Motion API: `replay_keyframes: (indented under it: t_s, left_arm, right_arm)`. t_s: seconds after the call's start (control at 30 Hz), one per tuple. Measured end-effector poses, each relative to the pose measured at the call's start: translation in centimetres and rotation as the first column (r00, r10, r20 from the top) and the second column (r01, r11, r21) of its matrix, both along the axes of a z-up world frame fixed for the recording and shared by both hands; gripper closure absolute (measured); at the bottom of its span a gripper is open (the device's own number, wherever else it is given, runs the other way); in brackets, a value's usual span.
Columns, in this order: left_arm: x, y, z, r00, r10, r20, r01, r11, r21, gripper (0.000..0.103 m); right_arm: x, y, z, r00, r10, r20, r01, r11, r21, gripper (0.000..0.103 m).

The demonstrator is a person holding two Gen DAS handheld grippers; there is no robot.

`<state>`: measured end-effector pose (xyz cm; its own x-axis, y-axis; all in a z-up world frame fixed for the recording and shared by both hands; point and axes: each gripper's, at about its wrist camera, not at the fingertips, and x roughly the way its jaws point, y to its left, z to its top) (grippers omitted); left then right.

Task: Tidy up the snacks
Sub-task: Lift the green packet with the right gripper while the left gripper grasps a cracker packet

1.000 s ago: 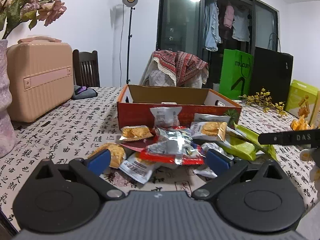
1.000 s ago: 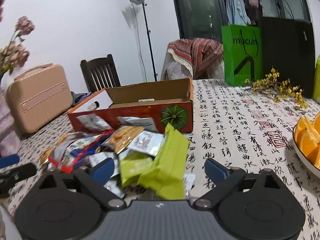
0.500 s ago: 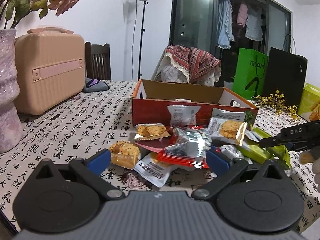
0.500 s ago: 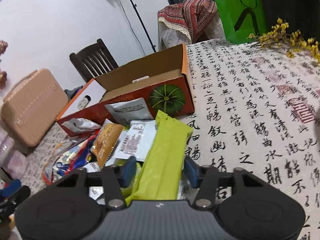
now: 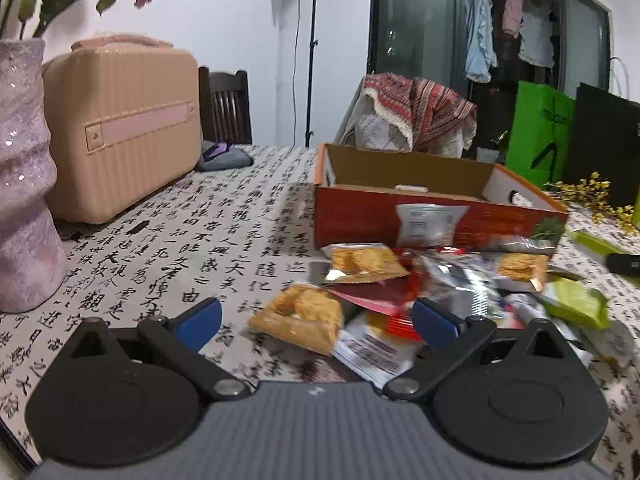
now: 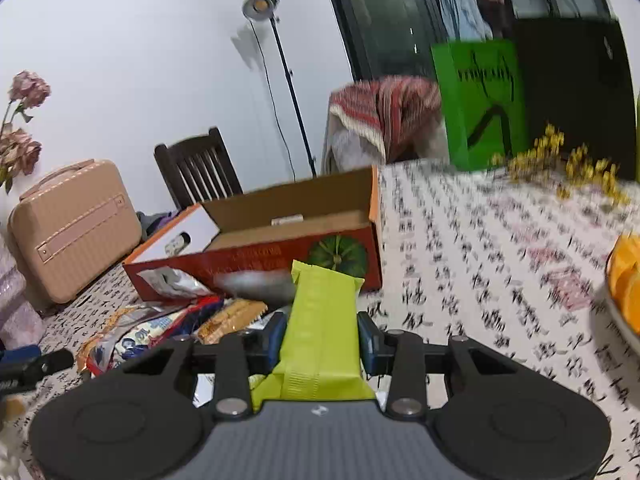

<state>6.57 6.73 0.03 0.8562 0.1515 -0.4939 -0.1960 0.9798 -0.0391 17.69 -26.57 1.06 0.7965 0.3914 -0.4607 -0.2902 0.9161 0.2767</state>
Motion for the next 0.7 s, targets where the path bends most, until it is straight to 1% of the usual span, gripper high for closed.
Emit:
replay_keyframes:
  t_s: [0.13,0.2,0.27,0.33,0.5,0.57,0.63,0.7]
  left_arm:
    - [2.5,1.8,-0.5,0.998,-0.004,-0.067,0.004,1.000,-0.001,0.000]
    - [3.9,2.4,-1.1,0.993,-0.024,-0.119,0.026,0.999,0.020,0.000]
    - [4.9,2.6,-1.7,0.987,-0.024,-0.158,0.032,0.998,0.048,0.000]
    - [5.5,2.7,-2.2,0.985,-0.032,-0.169,0.043,0.997,0.065,0.000]
    - [6.5,3.1,-2.4,0.984,-0.046,-0.174,0.055,0.997,0.050,0.000]
    - [6.7,3.3,-2.5,0.982,-0.067,-0.175,0.073,0.997,0.027,0.010]
    - [6.7,3.1,-2.5,0.978,-0.105,-0.180,0.108,0.994,0.009,0.041]
    - [6.5,3.0,-2.5,0.977,-0.122,-0.174,0.124,0.992,0.001,0.041]
  right_arm:
    - [-0.9,0.2,0.6,0.999,-0.004,0.045,0.004,1.000,-0.011,0.067]
    - [-1.2,0.3,0.7,0.999,-0.005,0.053,0.005,1.000,-0.014,0.067]
    - [-1.3,0.3,0.7,0.999,-0.006,0.053,0.007,1.000,-0.014,0.067]
    - [-1.4,0.5,0.7,0.999,-0.007,0.049,0.008,1.000,-0.014,0.067]
    - [-1.7,0.9,0.4,0.999,-0.007,0.039,0.008,1.000,-0.018,0.066]
    - [-1.9,1.1,0.4,0.999,-0.005,0.037,0.006,1.000,-0.021,0.066]
    - [-1.9,1.2,0.4,0.999,-0.005,0.037,0.006,1.000,-0.023,0.066]
    - [-2.0,1.3,0.4,0.999,-0.006,0.037,0.007,1.000,-0.021,0.066]
